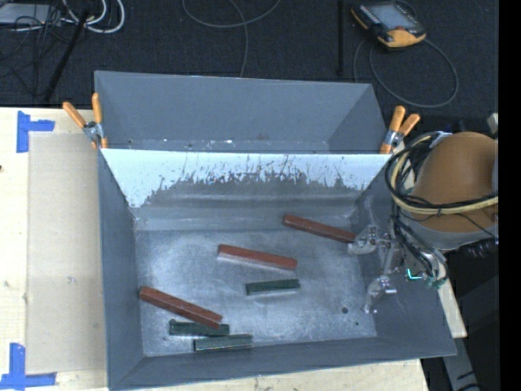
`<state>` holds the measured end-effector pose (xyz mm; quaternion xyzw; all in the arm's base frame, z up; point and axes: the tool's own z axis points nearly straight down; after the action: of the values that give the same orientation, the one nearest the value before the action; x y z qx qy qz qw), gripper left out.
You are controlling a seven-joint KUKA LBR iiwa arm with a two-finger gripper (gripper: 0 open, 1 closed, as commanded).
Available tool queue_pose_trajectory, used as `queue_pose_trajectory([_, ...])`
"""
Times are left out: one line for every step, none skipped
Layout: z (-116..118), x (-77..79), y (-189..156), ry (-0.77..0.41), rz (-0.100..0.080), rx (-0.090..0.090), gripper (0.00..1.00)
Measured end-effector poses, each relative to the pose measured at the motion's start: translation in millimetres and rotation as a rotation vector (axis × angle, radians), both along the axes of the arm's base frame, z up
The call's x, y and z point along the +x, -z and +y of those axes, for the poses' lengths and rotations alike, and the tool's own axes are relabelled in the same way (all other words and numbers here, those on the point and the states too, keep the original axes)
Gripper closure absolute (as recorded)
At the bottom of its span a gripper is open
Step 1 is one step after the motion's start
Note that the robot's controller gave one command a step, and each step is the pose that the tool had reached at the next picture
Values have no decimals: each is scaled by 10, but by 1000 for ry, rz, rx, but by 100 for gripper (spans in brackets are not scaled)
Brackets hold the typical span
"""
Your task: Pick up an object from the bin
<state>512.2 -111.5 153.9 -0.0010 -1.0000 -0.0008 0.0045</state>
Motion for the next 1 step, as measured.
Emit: queue_pose_trajectory([3, 20, -41, -3, -8, -1, 0])
